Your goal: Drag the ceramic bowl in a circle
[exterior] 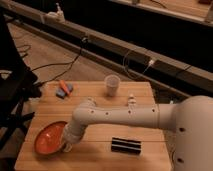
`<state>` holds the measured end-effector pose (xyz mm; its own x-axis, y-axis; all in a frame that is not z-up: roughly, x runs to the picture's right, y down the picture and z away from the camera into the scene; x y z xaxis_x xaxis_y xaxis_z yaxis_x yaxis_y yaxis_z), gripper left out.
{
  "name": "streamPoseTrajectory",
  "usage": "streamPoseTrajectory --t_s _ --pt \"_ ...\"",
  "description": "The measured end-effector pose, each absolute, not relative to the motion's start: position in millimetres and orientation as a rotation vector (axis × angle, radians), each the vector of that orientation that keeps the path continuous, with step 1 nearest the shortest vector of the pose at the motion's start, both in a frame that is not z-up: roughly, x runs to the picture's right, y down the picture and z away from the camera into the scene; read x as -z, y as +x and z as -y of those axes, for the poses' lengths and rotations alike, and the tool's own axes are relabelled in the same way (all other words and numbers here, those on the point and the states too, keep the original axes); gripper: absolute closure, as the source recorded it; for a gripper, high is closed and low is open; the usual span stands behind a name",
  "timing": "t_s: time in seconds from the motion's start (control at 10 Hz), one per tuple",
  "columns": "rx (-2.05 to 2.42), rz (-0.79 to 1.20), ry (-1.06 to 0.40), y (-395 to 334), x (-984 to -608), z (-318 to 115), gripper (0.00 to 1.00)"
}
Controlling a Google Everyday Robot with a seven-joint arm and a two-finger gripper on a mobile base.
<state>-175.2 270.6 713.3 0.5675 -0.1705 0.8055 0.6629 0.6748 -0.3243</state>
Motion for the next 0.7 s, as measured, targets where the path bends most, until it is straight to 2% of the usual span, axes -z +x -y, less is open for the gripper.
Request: streamPoseTrajectory --t_s 0.4,0.7 --pt "0.542 0.810 -0.659 -161 -746 -230 1.00" --pt "0.648 0.887 -0.640 -215 -772 -205 1.00"
